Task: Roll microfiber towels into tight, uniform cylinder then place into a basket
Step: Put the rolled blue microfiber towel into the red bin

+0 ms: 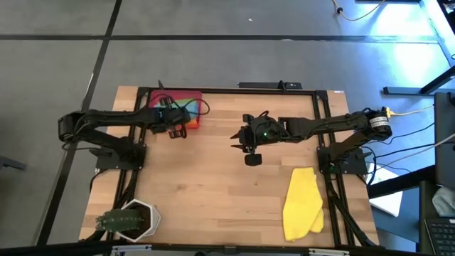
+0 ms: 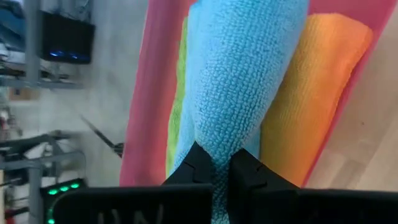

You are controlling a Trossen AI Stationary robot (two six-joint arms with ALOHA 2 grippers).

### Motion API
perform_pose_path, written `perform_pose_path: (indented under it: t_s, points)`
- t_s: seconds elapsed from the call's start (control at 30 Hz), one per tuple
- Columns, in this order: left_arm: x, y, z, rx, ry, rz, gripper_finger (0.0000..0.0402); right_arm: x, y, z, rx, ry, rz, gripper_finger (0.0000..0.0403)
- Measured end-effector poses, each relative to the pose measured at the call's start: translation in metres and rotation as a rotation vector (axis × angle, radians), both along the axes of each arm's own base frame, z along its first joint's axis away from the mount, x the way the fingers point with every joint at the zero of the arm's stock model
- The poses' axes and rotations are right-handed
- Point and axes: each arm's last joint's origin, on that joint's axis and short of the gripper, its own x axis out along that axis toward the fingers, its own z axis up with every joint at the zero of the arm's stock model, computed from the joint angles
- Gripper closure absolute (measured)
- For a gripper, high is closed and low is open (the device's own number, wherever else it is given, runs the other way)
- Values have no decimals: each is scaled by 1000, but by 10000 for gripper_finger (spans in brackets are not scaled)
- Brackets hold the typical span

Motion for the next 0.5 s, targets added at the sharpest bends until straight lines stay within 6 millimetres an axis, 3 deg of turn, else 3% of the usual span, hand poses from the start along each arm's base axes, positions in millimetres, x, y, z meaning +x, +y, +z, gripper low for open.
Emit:
perform_pose_path:
  t_s: [0.23,0.4,0.5]
  points:
    - [0,-16,-17,-49,-21,-43,401,1,0,1,-16,-19,10,264]
    - [-3,-15,-25,-110,-62,-25,397,2,0,3,-16,-34,10,264]
    - [-4,-11,-26,-145,-95,-6,371,2,0,3,-16,-39,10,264]
